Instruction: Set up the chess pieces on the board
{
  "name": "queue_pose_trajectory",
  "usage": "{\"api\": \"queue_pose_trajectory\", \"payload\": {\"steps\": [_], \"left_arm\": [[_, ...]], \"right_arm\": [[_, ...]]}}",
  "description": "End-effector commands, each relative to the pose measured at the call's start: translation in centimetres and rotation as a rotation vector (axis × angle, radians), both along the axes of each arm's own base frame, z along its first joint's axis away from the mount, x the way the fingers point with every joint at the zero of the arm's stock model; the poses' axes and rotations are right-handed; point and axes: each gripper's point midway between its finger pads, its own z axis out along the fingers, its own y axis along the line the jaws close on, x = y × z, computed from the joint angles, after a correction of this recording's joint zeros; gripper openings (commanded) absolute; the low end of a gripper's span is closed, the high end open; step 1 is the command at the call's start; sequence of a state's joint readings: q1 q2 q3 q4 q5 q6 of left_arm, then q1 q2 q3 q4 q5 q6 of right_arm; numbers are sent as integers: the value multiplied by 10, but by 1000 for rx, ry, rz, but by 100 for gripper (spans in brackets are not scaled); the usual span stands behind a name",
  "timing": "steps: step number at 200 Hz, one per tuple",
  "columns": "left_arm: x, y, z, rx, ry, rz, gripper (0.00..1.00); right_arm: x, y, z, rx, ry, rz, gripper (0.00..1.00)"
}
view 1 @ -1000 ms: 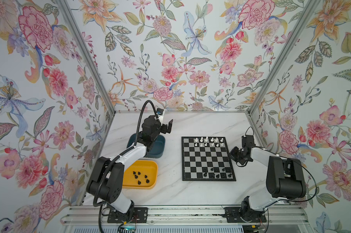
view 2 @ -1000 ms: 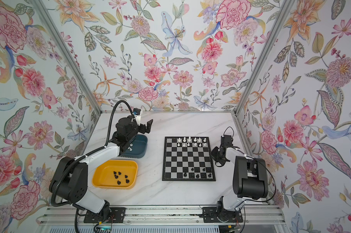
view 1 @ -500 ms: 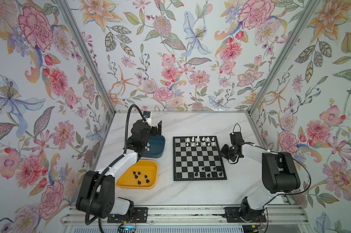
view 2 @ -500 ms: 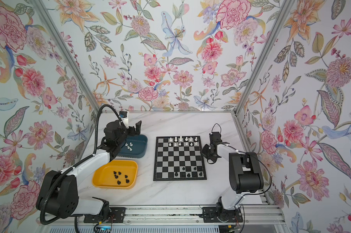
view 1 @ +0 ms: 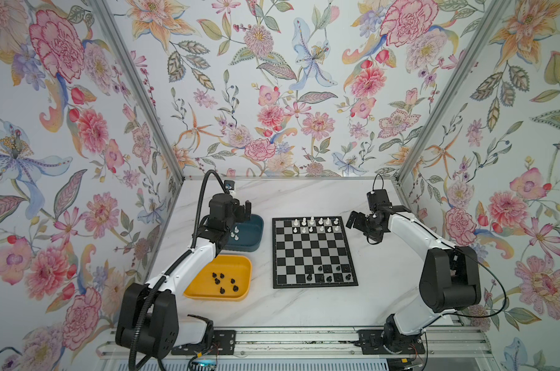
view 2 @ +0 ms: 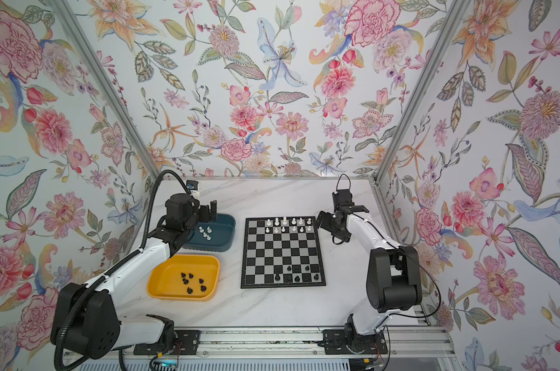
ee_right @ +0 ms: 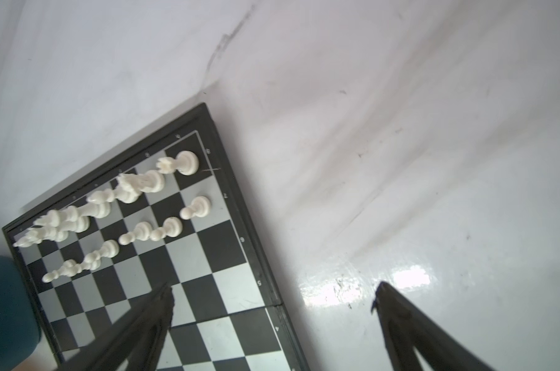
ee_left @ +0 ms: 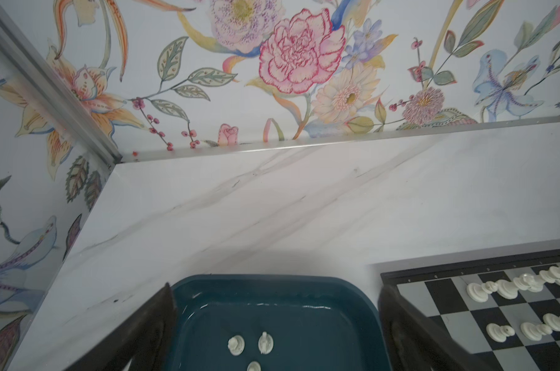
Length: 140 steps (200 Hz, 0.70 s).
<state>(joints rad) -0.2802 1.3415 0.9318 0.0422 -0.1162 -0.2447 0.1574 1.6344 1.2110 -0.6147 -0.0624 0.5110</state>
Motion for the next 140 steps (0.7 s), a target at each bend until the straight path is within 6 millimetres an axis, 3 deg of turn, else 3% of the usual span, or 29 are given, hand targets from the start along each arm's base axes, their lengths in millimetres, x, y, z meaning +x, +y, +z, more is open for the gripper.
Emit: {"api": "queue_pose_trajectory", "payload": {"steps": [1,24,54,101,140], "left_arm": [[-8,21,-5,40,108,99,99],[-22,27,-18,27,184,145,96],[-51,26,-34,-14,265,180,92],[-109,16,-50,-76,365,243,90],[-147,3,-62,-162,425,300,87]], "right_arm": [[7,14,25,-148,-37,82,99],[24,37,46,-161,-50,179,99],[34,40,51,-186,-64,218,99],[32,41,67,-199,-92,247,99],[22,50,60,-140,-70,275,98]]}}
